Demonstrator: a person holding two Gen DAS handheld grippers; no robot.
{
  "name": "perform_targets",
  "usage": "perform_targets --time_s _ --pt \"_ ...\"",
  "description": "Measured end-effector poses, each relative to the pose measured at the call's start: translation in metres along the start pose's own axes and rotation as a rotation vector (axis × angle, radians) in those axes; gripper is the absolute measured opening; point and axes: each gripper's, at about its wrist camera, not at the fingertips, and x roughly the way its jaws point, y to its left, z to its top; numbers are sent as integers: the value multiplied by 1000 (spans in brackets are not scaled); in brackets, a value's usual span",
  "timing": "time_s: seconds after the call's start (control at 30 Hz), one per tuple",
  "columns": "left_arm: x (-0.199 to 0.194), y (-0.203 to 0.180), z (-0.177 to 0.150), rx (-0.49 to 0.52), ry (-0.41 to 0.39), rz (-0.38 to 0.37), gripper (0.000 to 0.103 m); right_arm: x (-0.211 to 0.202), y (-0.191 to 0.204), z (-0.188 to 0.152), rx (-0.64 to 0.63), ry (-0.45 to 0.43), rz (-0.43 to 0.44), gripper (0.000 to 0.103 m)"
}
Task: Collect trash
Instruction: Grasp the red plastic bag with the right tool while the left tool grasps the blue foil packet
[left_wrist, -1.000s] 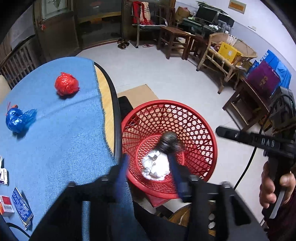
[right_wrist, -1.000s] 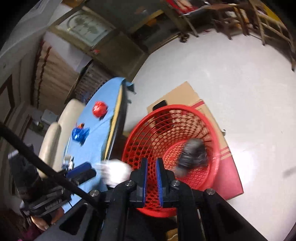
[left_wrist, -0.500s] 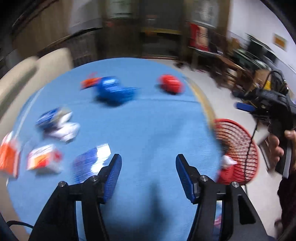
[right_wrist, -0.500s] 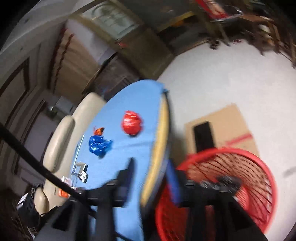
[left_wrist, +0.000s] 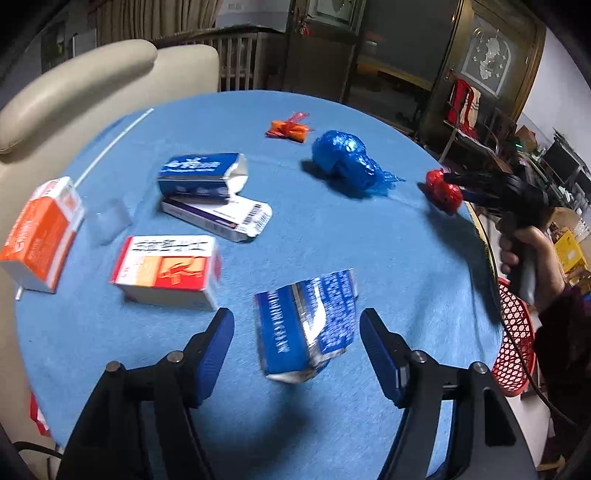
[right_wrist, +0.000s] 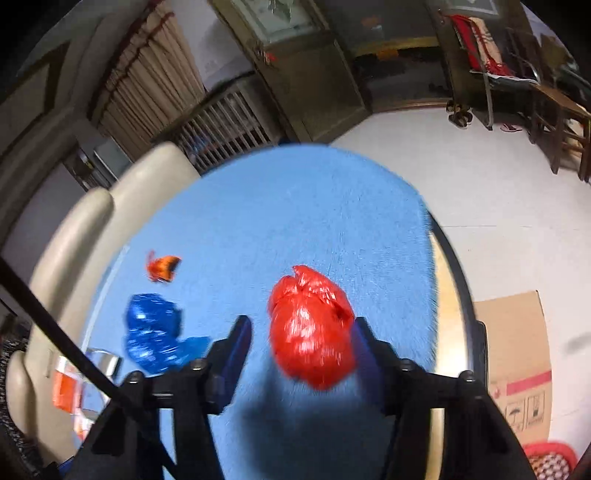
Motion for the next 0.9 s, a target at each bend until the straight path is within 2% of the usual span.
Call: perform_targets --time_s 0.03,0.17,0.3,0.37,0.47,0.63,0.67,0.77,0.8,0.83,0.9 --pt "6 -3 2 -1 13 -3 75 10 0 2 -1 25 7 48" --pt "25 -22 12 48 28 5 75 16 5 6 -15 35 3 48" --pt "47 -28 18 43 94 -5 75 19 9 3 -18 78 47 48" --pt "55 -30 17 48 108 35 75 20 11 3 -17 84 58 48" --pt "61 -27 12 52 110 84 76 24 18 0 -33 83 63 48" --pt "58 -20 6 38 73 42 77 22 27 -8 -58 68 61 44" --pt "57 -19 5 38 59 32 75 20 27 -9 -48 68 68 44" --pt "49 -15 4 48 8 14 54 12 25 -19 -24 68 100 43" --pt "47 -14 5 47 -2 3 39 8 25 -23 -23 66 107 43" --pt "45 -13 6 47 -9 -4 32 2 26 -29 -20 63 122 43" --pt "44 -9 9 33 -3 -18 31 -6 28 -38 -12 60 146 43"
